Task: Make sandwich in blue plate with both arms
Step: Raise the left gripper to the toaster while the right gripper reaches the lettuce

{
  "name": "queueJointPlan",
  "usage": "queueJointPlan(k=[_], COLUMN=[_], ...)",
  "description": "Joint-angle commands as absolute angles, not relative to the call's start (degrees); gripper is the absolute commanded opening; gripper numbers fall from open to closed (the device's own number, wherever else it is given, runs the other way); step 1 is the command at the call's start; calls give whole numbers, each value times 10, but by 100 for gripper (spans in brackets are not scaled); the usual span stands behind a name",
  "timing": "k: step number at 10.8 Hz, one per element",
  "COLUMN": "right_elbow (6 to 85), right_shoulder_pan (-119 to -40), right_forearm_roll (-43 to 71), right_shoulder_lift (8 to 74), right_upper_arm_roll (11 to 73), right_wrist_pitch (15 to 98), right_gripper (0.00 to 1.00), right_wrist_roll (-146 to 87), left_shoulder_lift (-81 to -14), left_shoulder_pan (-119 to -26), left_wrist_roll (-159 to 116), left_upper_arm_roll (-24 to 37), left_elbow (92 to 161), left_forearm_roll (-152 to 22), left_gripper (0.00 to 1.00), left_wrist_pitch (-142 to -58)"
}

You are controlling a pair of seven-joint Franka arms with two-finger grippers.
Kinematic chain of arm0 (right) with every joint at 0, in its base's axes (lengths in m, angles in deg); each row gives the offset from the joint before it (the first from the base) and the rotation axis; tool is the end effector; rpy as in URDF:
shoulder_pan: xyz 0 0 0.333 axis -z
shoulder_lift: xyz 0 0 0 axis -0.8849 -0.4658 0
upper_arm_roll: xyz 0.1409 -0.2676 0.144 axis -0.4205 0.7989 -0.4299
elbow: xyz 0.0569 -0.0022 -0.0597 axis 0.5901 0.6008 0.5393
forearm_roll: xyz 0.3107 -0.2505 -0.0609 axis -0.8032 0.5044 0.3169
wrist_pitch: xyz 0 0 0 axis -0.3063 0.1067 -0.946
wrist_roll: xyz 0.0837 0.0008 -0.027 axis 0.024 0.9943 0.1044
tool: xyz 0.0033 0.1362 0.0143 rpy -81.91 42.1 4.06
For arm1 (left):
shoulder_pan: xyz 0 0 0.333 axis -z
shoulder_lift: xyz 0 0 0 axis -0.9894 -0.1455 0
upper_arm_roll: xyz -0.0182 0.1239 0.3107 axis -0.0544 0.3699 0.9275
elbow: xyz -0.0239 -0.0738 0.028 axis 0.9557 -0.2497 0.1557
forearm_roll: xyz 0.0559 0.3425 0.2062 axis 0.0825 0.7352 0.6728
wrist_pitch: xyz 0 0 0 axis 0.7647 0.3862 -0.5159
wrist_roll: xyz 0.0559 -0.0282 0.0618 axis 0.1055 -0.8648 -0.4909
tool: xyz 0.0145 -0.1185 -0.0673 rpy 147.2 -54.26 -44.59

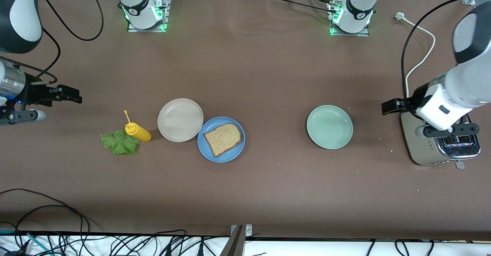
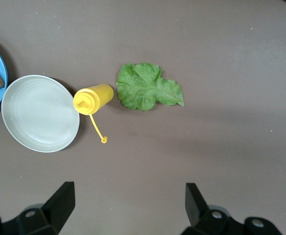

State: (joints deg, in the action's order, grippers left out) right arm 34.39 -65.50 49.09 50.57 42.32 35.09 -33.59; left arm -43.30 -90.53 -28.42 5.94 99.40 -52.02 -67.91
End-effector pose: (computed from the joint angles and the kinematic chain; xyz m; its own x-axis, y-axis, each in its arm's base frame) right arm 0.6347 -0.0158 0.4964 0.9861 0.1162 -0.1188 0.1132 -0.9931 -0.0316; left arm 0.6579 -0.0645 0.5315 0.9863 0.0766 -0.1459 0.0785 -0.9969 0.0074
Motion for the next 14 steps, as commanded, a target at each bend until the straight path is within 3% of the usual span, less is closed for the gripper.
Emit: queueJointPlan(k=[1, 8, 10, 14], right_elbow=[336, 336, 350, 393], right_shoulder_pan=[-654, -658, -658, -658], right_forearm_roll=[490, 493, 497, 492], right_shoulder_lift=[488, 388, 361, 320], right_upper_arm_roll=[421, 423, 422, 421], right_wrist_pitch=[349, 423, 482, 597], right_gripper=[100, 100, 100, 100], right_wrist_roll=[-341, -342, -345, -373], left_shoulder_lift=[-410, -411, -414, -413], left_shoulder_pan=[-957, -984, -984, -984], left_wrist_roll=[-190, -161, -161, -161], left_upper_arm_roll=[52, 53, 53, 53], left_elbow=[1013, 1013, 1013, 1012], left_forearm_roll=[-511, -510, -510, -510], left_gripper=[96, 99, 96, 100], left_wrist_pitch=[-666, -671, -671, -670])
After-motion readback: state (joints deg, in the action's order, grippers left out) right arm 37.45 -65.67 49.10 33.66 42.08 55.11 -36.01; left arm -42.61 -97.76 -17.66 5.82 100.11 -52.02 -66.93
